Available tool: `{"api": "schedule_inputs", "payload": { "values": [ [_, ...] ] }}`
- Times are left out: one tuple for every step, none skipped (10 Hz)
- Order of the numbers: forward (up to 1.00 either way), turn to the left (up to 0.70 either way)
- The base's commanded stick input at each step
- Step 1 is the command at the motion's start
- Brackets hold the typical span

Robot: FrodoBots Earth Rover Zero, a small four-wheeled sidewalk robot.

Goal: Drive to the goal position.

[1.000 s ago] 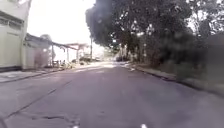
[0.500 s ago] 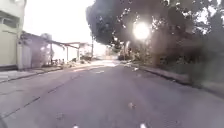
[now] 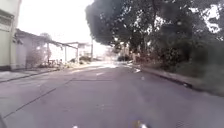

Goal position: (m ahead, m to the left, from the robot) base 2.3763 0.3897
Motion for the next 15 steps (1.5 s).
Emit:
{"api": "schedule_inputs", "payload": {
  "values": [
    [1.00, 0.00],
    [1.00, 0.00],
    [1.00, 0.00],
    [1.00, 0.00],
    [1.00, 0.00],
    [1.00, 0.00],
    [1.00, 0.00],
    [1.00, 0.00],
    [1.00, 0.00],
    [1.00, -0.15],
    [1.00, -0.39],
    [1.00, -0.31],
    [1.00, -0.22],
    [1.00, -0.06],
    [1.00, 0.00]
  ]
}}
